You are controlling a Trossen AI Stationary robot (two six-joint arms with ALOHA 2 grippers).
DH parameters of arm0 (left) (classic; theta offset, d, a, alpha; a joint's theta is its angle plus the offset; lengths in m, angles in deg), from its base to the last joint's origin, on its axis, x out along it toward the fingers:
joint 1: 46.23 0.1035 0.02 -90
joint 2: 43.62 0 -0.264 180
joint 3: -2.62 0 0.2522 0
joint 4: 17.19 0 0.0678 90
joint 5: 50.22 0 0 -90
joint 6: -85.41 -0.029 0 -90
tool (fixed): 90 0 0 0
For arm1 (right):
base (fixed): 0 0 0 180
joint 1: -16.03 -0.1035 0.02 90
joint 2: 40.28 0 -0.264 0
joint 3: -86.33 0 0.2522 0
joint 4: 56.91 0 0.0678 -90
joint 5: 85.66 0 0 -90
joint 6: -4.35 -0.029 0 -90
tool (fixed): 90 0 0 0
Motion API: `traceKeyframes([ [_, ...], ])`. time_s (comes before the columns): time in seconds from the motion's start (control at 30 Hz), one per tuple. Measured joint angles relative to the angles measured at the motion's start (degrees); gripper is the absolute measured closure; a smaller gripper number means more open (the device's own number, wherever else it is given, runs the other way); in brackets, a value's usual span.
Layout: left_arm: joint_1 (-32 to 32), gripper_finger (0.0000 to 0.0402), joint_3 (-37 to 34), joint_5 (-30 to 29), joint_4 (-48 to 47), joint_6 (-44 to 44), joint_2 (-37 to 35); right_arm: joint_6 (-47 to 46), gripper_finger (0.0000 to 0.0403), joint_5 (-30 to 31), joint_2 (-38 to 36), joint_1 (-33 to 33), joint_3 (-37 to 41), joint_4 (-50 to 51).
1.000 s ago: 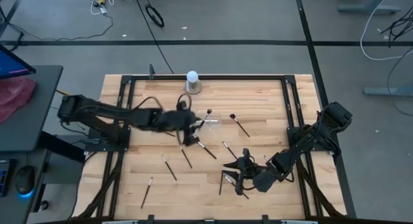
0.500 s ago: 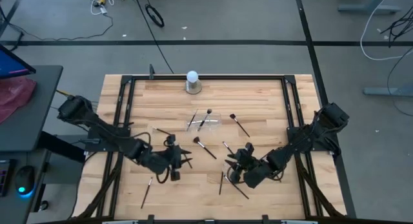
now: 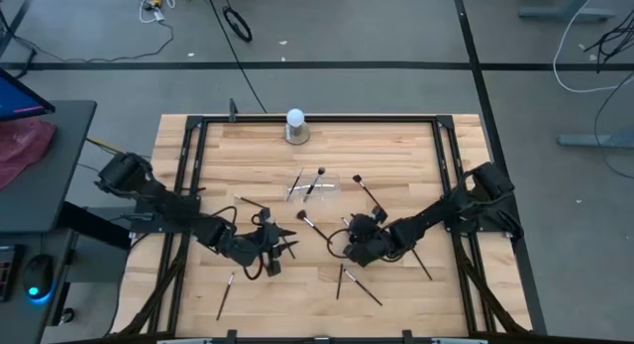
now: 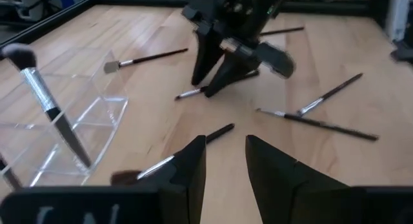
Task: Put items in baskets/containers
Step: Put the eyeshadow brush into the transparent organizer
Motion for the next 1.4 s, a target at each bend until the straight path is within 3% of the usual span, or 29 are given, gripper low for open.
traceKeyframes([
  [0.23, 0.61, 0.0287, 0.03, 0.02, 0.68, -0.03, 0.81, 0.23, 0.031, -1.19, 1.14, -0.64, 0.1, 1.4],
  [0.53, 0.52, 0.0287, 0.03, 0.04, 0.7, -0.64, 0.81, -3.34, 0.0392, 0.14, 0.64, -0.84, 7.51, -9.03],
  [0.93, 0.52, 0.0287, 0.04, 0.09, 0.69, -0.77, 0.81, 3.8, 0.0397, 6.15, -2.11, -1.11, 9.25, -15.93],
  [1.13, 0.52, 0.0287, 0.05, 0.79, 1.05, -4.94, 0.81, 6.66, 0.0397, 9.62, -4.38, -1.58, 8.98, -21.94],
  [1.27, 0.55, 0.0287, 0.07, 0.98, 2.95, -8.62, 1.79, 14.04, 0.0397, 11.91, -5.41, -2.44, 8.94, -33.58],
  [1.4, 0.72, 0.0287, 0.07, 4.73, 9.85, -14.48, 4.94, 26.8, 0.0396, 12.02, -5.41, -3.92, 8.88, -52.53],
])
